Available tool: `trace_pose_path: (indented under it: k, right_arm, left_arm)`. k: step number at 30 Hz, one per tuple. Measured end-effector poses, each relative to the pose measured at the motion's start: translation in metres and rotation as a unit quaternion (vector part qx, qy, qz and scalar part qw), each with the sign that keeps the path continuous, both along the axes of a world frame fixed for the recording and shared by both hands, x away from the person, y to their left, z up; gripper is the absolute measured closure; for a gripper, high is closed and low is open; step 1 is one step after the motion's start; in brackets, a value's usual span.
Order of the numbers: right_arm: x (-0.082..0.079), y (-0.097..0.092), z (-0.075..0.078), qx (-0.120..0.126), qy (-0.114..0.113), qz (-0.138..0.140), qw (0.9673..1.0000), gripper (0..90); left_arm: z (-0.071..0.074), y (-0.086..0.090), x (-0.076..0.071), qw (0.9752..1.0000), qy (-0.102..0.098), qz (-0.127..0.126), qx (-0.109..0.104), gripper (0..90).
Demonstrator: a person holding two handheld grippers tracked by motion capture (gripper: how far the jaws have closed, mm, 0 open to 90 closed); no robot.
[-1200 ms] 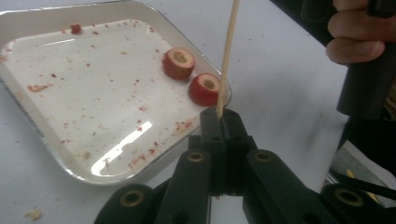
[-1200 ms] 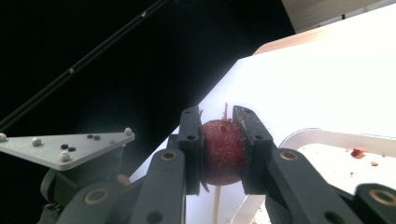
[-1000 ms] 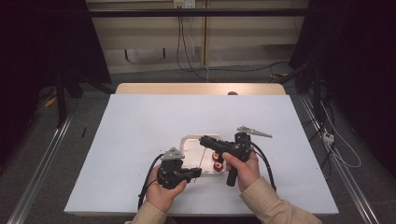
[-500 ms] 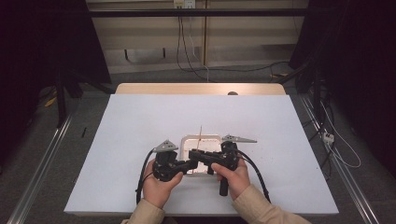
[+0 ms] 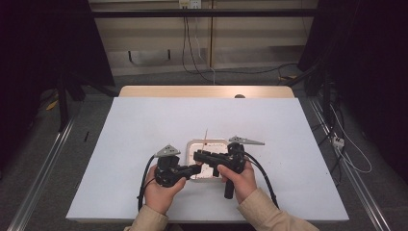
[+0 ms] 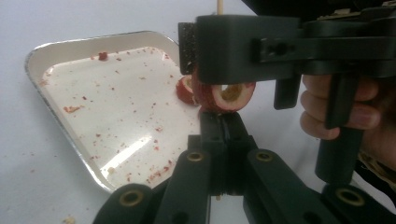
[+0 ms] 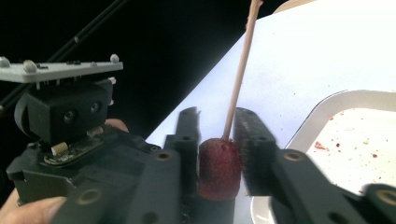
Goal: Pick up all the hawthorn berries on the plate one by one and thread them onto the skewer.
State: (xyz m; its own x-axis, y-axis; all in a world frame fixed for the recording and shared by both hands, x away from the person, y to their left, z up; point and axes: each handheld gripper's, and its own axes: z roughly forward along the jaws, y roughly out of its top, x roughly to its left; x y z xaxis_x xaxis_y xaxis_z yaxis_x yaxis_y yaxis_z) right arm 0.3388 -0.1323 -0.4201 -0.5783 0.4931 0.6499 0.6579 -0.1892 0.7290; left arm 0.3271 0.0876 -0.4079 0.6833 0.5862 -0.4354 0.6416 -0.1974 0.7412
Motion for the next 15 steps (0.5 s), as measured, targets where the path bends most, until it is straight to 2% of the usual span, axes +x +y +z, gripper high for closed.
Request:
trace_pose_path:
  k: [1, 3, 5, 7, 9, 12, 14, 15]
  right_arm:
    - [0.000, 0.000, 0.000, 0.002, 0.008, -0.004, 1.0000, 53.7]
    - [0.000, -0.004, 0.003, -0.006, -0.002, -0.007, 1.0000, 53.7]
    - [0.002, -0.011, 0.006, -0.002, -0.001, -0.016, 0.9999, 46.7]
    - [0.004, -0.020, 0.008, -0.014, -0.007, -0.023, 0.9996, 44.4]
    - [0.007, -0.027, 0.008, -0.034, -0.012, -0.030, 0.9989, 38.4]
    - [0.010, -0.038, 0.007, -0.069, -0.017, -0.041, 0.9966, 33.9]
    - [0.012, -0.044, 0.005, -0.097, -0.019, -0.049, 0.9938, 29.1]
    - [0.013, -0.047, 0.003, -0.116, -0.021, -0.056, 0.9914, 26.7]
  left_arm:
    - [-0.001, 0.001, 0.000, 1.0000, 0.001, 0.003, 0.002, 90.0]
    - [-0.004, 0.004, 0.001, 1.0000, 0.005, 0.005, 0.002, 90.0]
    - [-0.005, 0.007, 0.000, 0.9999, 0.005, 0.007, 0.007, 90.0]
    - [-0.005, 0.010, -0.001, 0.9999, 0.003, 0.011, 0.008, 90.0]
    - [-0.005, 0.014, -0.002, 0.9998, 0.000, 0.018, 0.006, 90.0]
    - [-0.007, 0.016, -0.003, 0.9998, 0.000, 0.016, 0.010, 89.9]
    - [-0.007, 0.017, -0.004, 0.9998, -0.002, 0.014, 0.012, 89.9]
    - [-0.008, 0.018, -0.005, 0.9998, -0.003, 0.013, 0.013, 89.9]
